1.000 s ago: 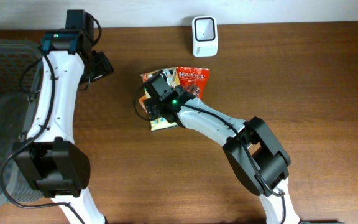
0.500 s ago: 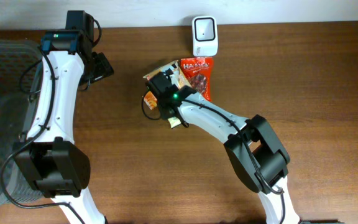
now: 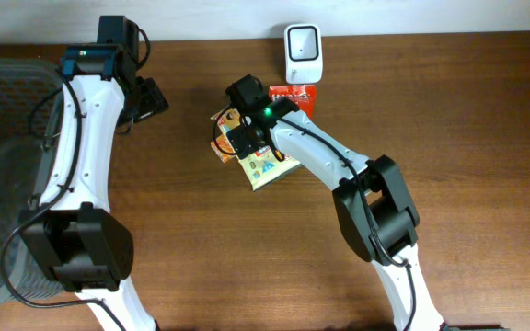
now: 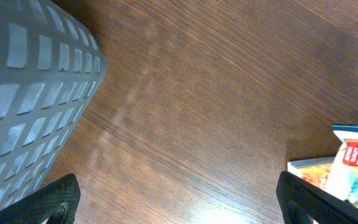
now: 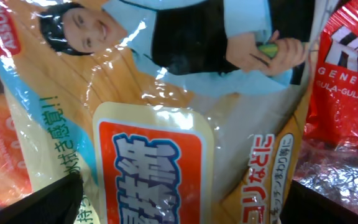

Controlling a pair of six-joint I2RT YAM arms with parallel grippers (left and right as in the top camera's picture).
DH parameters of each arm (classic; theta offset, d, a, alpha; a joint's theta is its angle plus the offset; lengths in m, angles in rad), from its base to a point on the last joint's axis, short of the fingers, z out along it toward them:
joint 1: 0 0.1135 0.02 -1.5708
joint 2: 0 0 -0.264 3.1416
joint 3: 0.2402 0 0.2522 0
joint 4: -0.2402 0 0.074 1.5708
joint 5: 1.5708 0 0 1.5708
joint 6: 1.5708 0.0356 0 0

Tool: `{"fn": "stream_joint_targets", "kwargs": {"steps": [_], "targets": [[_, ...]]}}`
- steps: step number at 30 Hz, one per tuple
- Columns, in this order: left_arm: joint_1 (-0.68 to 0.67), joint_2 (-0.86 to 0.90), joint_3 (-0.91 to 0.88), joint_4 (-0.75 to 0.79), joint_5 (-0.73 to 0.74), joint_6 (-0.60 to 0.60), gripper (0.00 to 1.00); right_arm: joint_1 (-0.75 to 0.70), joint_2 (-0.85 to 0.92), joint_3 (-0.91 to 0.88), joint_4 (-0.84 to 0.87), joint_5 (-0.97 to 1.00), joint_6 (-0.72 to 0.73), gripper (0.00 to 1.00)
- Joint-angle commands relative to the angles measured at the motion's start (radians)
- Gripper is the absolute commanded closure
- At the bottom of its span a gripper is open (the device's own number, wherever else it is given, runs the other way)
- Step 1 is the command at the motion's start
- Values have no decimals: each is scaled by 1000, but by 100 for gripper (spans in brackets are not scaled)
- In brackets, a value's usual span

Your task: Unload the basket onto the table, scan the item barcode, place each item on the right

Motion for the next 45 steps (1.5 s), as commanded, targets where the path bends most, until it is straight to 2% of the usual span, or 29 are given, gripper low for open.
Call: {"fn": "stream_joint_targets", "kwargs": {"steps": [1, 3, 7, 8, 9, 12, 14, 17, 19, 21, 25, 26, 27, 28, 31, 32, 33, 35, 39, 42, 45], "targets": [[1, -21, -8, 2, 3, -13, 1, 5, 68, 2, -20, -31, -31, 0], [1, -21, -8, 7, 3, -13, 1, 5, 65, 3, -30, -31, -9, 49], [1, -21, -8, 10, 3, -13, 1, 3, 45, 46, -94, -2, 16, 54], [1, -21, -8, 9, 3, -13, 1, 4, 43, 85, -130, 36, 30, 58], [1, -21, -8, 9, 3, -13, 1, 3, 43, 129, -167, 53, 30, 65], [1, -21, -8, 9, 3, -13, 1, 1, 43, 297, -283, 55, 30, 96], [1, -21, -8, 9, 3, -13, 1, -20, 43, 417, -353, 54, 31, 96], [1, -21, -8, 9, 3, -13, 1, -111, 43, 571, -423, -38, 44, 96], [1, -21, -8, 9, 3, -13, 1, -177, 44, 580, -435, -143, 44, 96], [1, -21, -8, 9, 3, -13, 1, -213, 50, 547, -464, -199, -11, 96], [1, -21, -8, 8, 3, -13, 1, -221, 50, 372, -559, -154, -28, 96], [1, -21, -8, 8, 4, -13, 1, -221, 50, 352, -568, -127, -27, 89], [1, -21, -8, 9, 4, -13, 1, -220, 50, 339, -579, -98, -27, 55], [1, -21, -8, 9, 4, -13, 1, -220, 50, 340, -584, -98, -28, 29], [-1, -21, -8, 9, 3, -13, 1, -216, 50, 340, -582, -102, -27, 24], [-2, -21, -8, 12, 4, -13, 1, -204, 50, 340, -582, -101, -28, 18], [-2, -21, -8, 17, 4, -13, 1, -187, 50, 340, -586, -101, -27, 3], [-3, -21, -8, 23, 4, -13, 1, -146, 50, 340, -622, -101, 50, 1], [-23, -21, -8, 24, 4, -13, 1, -105, 49, 340, -877, -103, 404, 1], [-24, -21, -8, 27, 4, -13, 1, -88, 49, 316, -895, -103, 443, 1], [-24, -21, -8, 24, 22, -13, 1, -64, 49, 166, -797, -110, 446, 1]]}}
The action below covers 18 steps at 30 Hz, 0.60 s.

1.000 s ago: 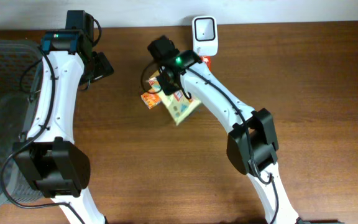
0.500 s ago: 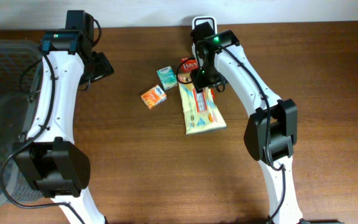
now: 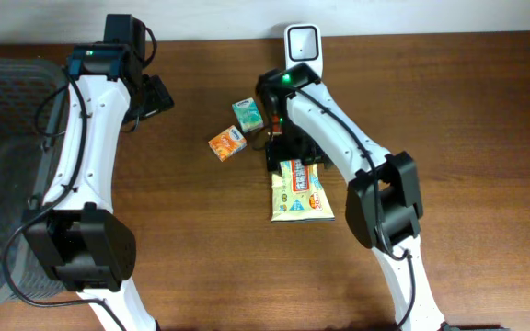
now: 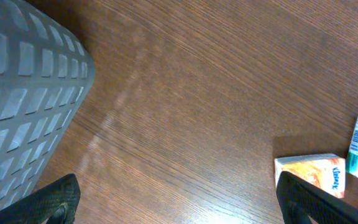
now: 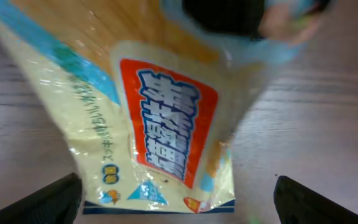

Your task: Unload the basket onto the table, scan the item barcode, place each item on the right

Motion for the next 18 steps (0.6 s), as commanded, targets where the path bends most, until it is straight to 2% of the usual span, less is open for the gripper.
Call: {"fn": "stream_joint_targets", "kwargs": {"steps": [1, 6, 7, 9, 12, 13, 17, 18], "targets": [[0, -21, -7, -1, 17, -13, 1, 25, -5, -114, 87, -13, 33, 1], [-11, -21, -7, -2, 17, -13, 1, 26, -5, -185, 220, -47, 34, 1], [-15, -21, -7, -2, 17, -13, 1, 26, -5, -185, 236, -38, 34, 8], [-20, -21, -7, -4, 17, -13, 1, 26, -5, -185, 277, -13, 34, 39], [-20, -21, -7, -5, 17, -13, 1, 26, -5, -185, 328, 64, 34, 70], [-20, -21, -7, -5, 17, -13, 1, 26, -5, -185, 347, 83, 34, 96], [-20, -21, -7, -6, 17, -13, 1, 24, -15, -155, 324, 72, 13, 96], [-20, -21, -7, -1, 17, -13, 1, 24, -25, -108, 281, 31, -53, 96]]}}
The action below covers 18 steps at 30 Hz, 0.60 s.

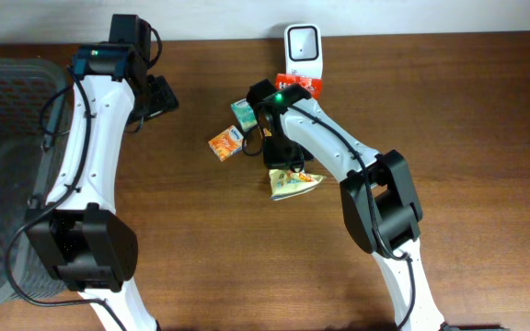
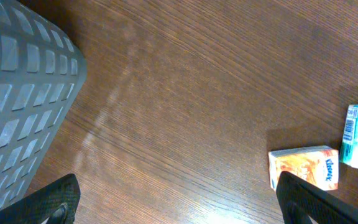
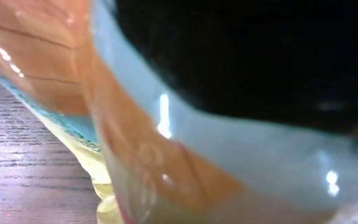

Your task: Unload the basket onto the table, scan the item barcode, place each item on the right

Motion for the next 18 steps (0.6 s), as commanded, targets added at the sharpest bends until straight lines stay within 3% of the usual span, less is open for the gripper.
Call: {"fn": "stream_joint_targets", "kwargs": {"steps": [1, 5, 7, 13, 18], "targets": [[-6, -21, -6, 5, 11, -13, 1, 2, -4, 110, -84, -22, -101, 96], [-8, -21, -6, 5, 10, -13, 1, -23, -6, 396, -151, -21, -171, 96], [-8, -21, -6, 2, 10, -13, 1, -69, -6, 507, -105, -12, -171, 96], [-8, -21, -6, 2, 11, -13, 1, -229, 34, 520, 335, 14, -171, 96], [-8, -21, -6, 3, 10, -13, 1, -245, 132, 520, 524, 13, -171, 96]]}}
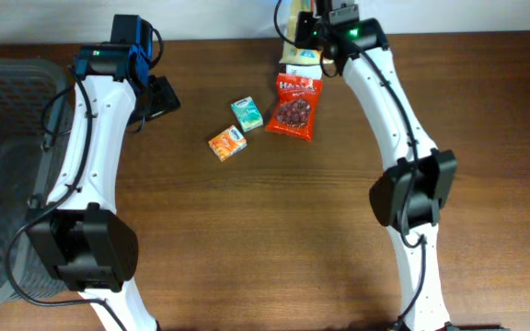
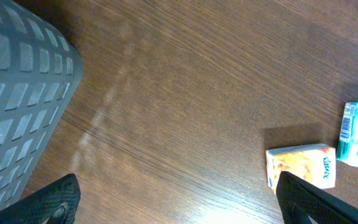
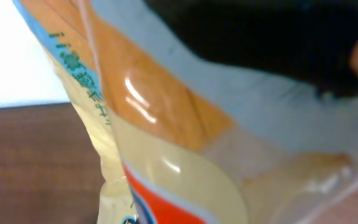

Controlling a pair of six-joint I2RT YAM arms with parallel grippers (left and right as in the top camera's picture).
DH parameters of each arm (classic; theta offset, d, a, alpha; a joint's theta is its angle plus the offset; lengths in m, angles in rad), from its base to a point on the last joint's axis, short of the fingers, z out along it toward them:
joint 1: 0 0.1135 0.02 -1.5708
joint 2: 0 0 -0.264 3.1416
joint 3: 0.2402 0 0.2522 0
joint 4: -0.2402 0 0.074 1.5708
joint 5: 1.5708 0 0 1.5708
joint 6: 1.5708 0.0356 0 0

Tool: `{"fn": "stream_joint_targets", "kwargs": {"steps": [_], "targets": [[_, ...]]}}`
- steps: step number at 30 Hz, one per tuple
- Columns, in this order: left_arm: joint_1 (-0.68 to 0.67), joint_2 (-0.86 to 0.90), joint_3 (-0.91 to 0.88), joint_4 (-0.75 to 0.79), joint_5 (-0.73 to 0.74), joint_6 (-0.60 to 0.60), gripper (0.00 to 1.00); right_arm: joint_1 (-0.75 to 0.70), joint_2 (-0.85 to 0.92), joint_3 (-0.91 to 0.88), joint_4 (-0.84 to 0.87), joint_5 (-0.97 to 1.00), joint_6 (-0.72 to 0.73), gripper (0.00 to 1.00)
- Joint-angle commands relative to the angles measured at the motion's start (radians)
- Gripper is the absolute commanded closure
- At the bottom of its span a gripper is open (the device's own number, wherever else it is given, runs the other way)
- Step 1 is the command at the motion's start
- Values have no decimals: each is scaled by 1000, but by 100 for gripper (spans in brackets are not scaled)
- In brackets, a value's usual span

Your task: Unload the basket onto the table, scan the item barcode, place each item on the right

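The yellow snack packet (image 1: 299, 44) hangs at the table's back edge, held up by my right gripper (image 1: 314, 28), which is shut on it. The packet covers the spot where the white scanner stands, so the scanner is almost hidden. In the right wrist view the packet (image 3: 185, 137) fills the frame, showing orange, pale blue and cream print, and the fingers are hidden behind it. No barcode shows. My left gripper (image 1: 157, 96) hovers open over bare wood at the left, its fingertips (image 2: 55, 200) wide apart.
A red snack packet (image 1: 293, 106) lies flat just in front of the scanner spot. A teal box (image 1: 247, 112) and an orange tissue pack (image 1: 227, 144) lie at the table's middle, both also in the left wrist view (image 2: 300, 168). A grey mesh basket stands at the far left.
My right gripper has gone from the middle of the table to the back edge, carrying the yellow packet up in front of the scanner. The red packet now lies uncovered. The left arm barely moved.
First my right gripper was down on the pile of packets beside the small boxes. Then the yellow packet lay stretched out to the right of the boxes with the gripper at its top. It then hung crumpled from the gripper, and now is at the scanner.
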Motion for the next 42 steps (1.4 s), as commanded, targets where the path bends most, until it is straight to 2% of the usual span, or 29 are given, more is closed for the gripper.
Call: {"fn": "stream_joint_targets", "kwargs": {"steps": [1, 8, 11, 15, 20, 21, 23, 26, 31, 32, 33, 35, 36, 37, 39, 40, 42], "targets": [[-4, -21, -3, 2, 3, -13, 1, 5, 66, 11, 60, 9, -11, 96], [-5, -21, -3, 2, 3, -13, 1, -5, 55, 15, 100, 10, -44, 96], [-8, -21, -3, 2, 3, -13, 1, -66, -51, 15, 60, 10, -42, 96], [-9, -21, -3, 2, 3, -13, 1, -254, -215, 15, -142, 31, 3, 96], [-20, -21, -3, 2, 26, -13, 1, -568, -180, -5, -472, 37, 5, 96], [-24, -21, -3, 1, 30, -13, 1, -643, -158, -50, -476, 45, 5, 96], [-26, -21, -3, 0, 30, -13, 1, -691, -145, -108, -451, 47, 5, 96], [-26, -21, -3, -2, 31, -13, 1, -777, -142, -298, -266, 47, -36, 96], [-26, -21, -3, -1, 30, -13, 1, -850, -145, -377, -186, 47, -40, 96], [-26, -21, -3, 1, 30, -13, 1, -859, -146, -371, -196, 50, -43, 86], [-26, -21, -3, 2, 30, -13, 1, -864, -148, -363, -206, 52, -44, 70], [-26, -21, -3, 1, 30, -13, 1, -881, -159, -334, -231, 55, -43, 74], [-26, -21, -3, -1, 30, -13, 1, -888, -162, -312, -246, 55, -43, 71], [-26, -21, -3, -2, 30, -13, 1, -898, -169, -271, -279, 50, -43, 60], [-26, -21, -3, -2, 31, -13, 1, -901, -184, -180, -357, -52, -43, 54], [-26, -21, -3, -2, 36, -13, 1, -898, -191, -139, -389, -198, -44, 54], [-26, -21, -3, -1, 63, -13, 1, -868, -199, -97, -413, -646, -157, 54]]}}
